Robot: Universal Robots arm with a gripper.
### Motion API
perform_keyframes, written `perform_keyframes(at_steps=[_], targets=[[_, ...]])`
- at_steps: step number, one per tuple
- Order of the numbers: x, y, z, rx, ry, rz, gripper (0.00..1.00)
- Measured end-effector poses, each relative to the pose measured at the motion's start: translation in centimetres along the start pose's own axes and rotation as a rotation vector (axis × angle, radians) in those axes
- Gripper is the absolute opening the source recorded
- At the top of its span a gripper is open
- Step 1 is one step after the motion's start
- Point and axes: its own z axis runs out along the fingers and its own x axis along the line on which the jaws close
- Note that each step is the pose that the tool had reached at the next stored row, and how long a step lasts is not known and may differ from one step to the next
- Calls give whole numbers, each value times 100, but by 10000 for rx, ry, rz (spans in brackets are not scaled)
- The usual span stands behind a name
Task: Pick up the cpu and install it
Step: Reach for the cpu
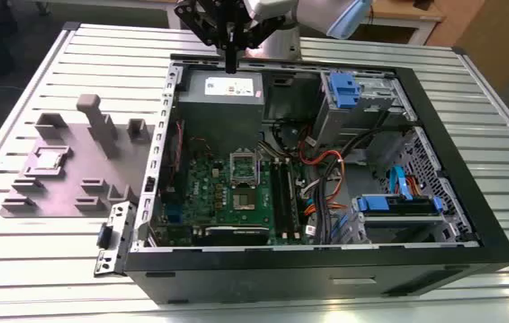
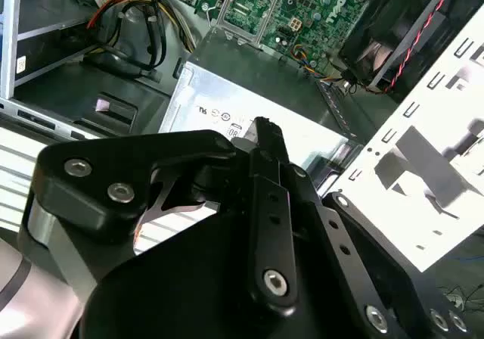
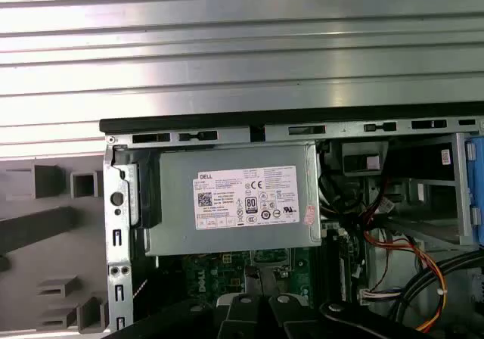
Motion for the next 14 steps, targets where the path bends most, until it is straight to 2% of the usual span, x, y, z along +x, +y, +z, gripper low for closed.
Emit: perform_keyframes(at_steps=[14], targets=[[42,-3,-1,0,0,0,11]])
